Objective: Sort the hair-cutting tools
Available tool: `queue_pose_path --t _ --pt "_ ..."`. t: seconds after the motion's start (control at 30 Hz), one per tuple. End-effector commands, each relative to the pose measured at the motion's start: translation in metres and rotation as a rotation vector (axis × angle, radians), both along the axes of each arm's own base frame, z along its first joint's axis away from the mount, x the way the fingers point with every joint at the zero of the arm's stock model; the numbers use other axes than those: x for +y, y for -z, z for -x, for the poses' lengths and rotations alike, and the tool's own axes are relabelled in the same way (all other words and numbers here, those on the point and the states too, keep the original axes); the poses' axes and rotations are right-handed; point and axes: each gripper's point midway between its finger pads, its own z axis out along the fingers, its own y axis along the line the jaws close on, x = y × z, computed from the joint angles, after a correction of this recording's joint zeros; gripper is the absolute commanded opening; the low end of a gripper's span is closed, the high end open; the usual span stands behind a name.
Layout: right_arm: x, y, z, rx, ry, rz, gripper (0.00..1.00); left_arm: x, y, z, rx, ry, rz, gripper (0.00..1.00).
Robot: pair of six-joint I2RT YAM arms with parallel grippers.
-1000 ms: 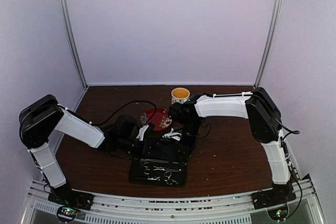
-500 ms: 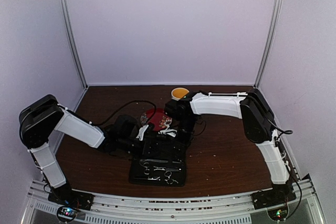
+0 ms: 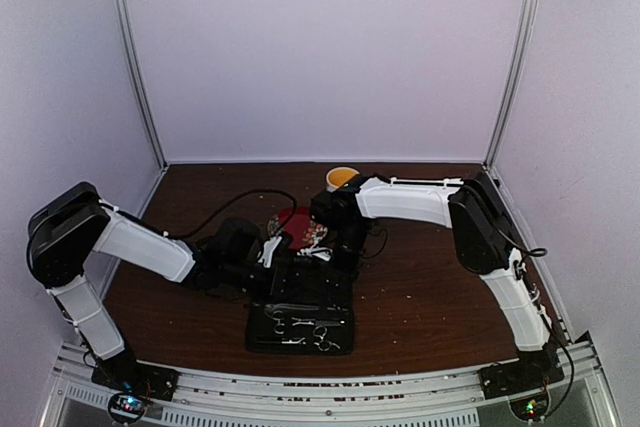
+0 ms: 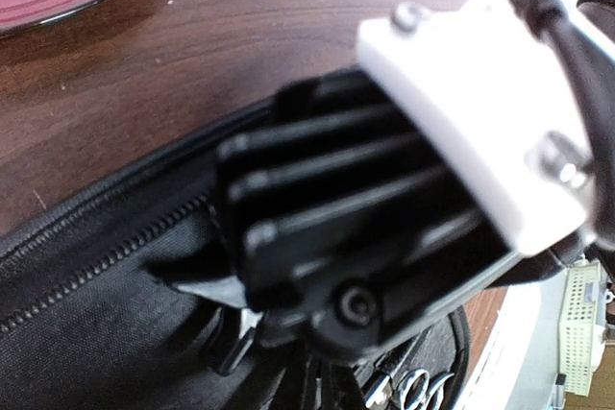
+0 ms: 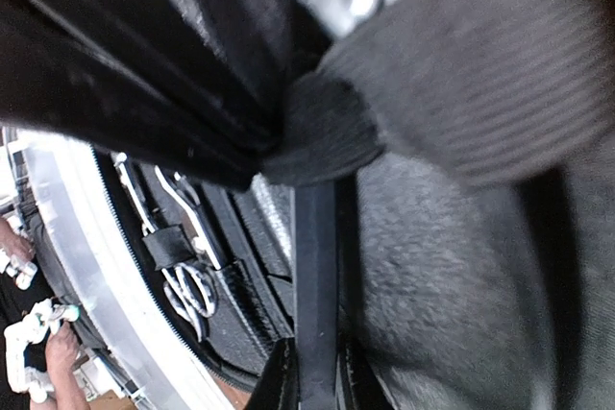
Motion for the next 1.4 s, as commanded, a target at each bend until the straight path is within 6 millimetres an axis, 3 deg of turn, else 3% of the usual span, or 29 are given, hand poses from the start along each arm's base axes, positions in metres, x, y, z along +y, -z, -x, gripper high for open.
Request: queue_pose_path --t 0.0,0.2,0.43,0.63,0.83,1.03,1.37 --pt "-0.005 0.004 0.011 0.02 -0.036 0.006 0.01 -0.015 -0.046 -0.012 -0.148 0.021 0.108 0.0" --pt "-0.004 0.008 0.014 0.045 -0.044 0.006 0.01 -0.015 -0.043 -0.012 -0.143 0.02 0.105 0.0" --pt "0.017 0.002 -0.009 -0.018 -0.02 -0.022 0.03 -0.023 -0.041 -0.007 -0.133 0.056 0.117 0.0" --pt "0.025 0.014 -0.016 -0.011 -0.025 -0.014 0.07 -0.028 -0.042 -0.004 -0.134 0.076 0.122 0.0" --pt "0.013 -0.019 -0.031 -0.072 -0.006 -0.046 0.26 -0.025 -0.039 -0.004 -0.135 0.069 0.108 0.0" --pt "-0.005 -0.061 -0.043 -0.162 0.012 -0.105 0.34 -0.025 -0.039 -0.005 -0.143 0.075 0.096 0.0" --pt "-0.028 -0.058 -0.024 -0.247 -0.006 -0.14 0.33 -0.025 -0.035 -0.005 -0.145 0.079 0.085 0.0"
